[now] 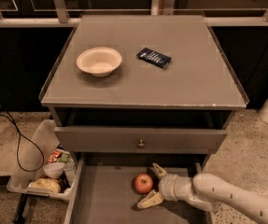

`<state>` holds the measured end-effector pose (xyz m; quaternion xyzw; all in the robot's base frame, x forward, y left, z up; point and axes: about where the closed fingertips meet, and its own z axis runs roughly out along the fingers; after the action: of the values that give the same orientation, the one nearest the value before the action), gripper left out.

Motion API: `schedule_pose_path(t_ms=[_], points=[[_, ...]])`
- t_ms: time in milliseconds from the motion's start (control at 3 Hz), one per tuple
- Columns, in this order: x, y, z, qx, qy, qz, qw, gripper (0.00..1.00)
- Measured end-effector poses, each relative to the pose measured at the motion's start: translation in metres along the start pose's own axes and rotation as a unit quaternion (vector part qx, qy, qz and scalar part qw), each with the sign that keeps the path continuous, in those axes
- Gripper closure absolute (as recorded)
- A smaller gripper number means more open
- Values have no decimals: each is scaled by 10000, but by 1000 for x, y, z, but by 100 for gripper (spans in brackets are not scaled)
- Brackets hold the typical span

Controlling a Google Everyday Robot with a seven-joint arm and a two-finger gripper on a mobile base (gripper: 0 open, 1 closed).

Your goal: Pick apple from middle drawer and place on counter

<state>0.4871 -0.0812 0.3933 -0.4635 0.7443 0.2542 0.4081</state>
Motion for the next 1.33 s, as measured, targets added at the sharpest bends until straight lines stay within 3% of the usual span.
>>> schedule_pose_path(t_ms=[333, 667, 1333], points=[[-1, 17, 12, -197, -140, 91, 9997, 0], [0, 26, 22, -329, -134, 182, 9992, 19], [0, 27, 22, -332, -134, 184, 9992, 66]])
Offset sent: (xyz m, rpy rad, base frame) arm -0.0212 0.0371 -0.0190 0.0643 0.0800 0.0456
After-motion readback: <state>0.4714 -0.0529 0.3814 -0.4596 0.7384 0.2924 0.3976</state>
